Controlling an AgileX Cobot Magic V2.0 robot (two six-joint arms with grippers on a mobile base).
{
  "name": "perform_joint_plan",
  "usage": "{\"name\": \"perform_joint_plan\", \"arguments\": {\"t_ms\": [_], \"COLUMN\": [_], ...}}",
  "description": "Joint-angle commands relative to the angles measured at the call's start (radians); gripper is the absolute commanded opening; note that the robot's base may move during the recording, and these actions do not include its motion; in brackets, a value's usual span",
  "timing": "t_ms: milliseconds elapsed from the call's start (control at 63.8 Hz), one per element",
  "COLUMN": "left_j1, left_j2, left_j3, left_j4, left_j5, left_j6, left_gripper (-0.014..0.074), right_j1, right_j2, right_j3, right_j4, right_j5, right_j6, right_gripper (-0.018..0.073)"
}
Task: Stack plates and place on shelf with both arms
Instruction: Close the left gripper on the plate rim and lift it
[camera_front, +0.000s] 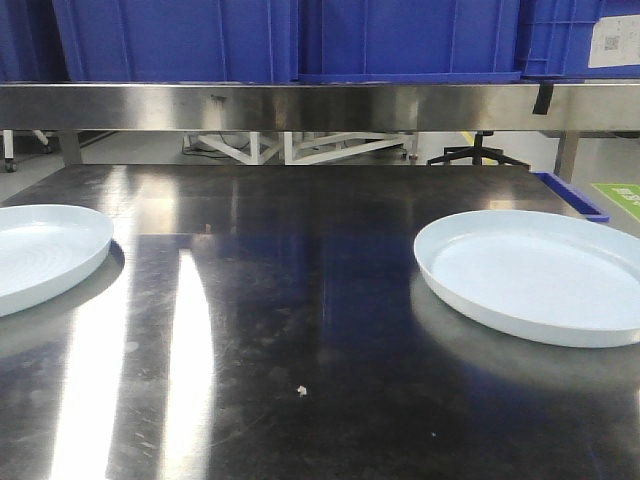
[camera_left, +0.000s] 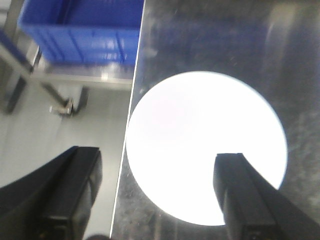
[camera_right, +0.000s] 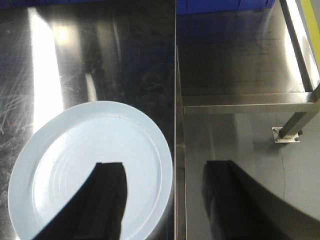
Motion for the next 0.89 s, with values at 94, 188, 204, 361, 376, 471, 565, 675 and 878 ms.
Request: {"name": "perform_joint_plan", "arguments": {"t_ms": [94, 188, 204, 361, 376, 471, 565, 675, 878], "left_j1": [-0.004, -0.004, -0.004, -0.004, -0.004, -0.004, -0.004, 0.004, 0.065], "left_j2": [0.09, 0.149, 0.159, 0.263, 0.272, 0.325, 0.371, 0.414, 0.485], "left_j3": [-0.028, -0.033, -0.035, -0.034, -0.034, -0.049, -0.084, -0.128, -0.176], "left_j4": [0.118, 0.183, 0.194, 0.268, 0.268, 0.268, 0.268, 0.266, 0.246], "left_j5": [-0.075, -0.077, -0.081, -0.11, -0.113, -0.108, -0.099, -0.094, -0.095], "left_j6": [-0.078, -0.116, -0.125, -0.187, -0.187, -0.187, -0.187, -0.187, -0.187], "left_gripper": [0.0549, 0.0549, 0.0549, 0.0549, 0.0549, 0.0549, 0.0549, 0.0549, 0.0549], "right_j1": [-0.005, -0.005, -0.005, -0.005, -0.005, -0.005, -0.005, -0.005, -0.005], "right_j2": [-0.007, -0.007, -0.007, -0.007, -0.007, -0.007, -0.007, -0.007, -0.007], "right_j3": [-0.039, -0.039, -0.039, -0.039, -0.039, -0.039, -0.039, -0.039, -0.039], "right_j4": [0.0, 0.0, 0.0, 0.0, 0.0, 0.0, 0.0, 0.0, 0.0], "right_j5": [-0.042, -0.024, -0.021, -0.015, -0.015, -0.014, -0.014, -0.015, -0.015], "right_j6": [-0.013, -0.013, -0.013, -0.013, -0.013, -0.013, -0.013, -0.013, -0.013], "right_gripper": [0.0469, 0.0469, 0.0469, 0.0469, 0.0469, 0.0469, 0.0469, 0.0469, 0.0469]}}
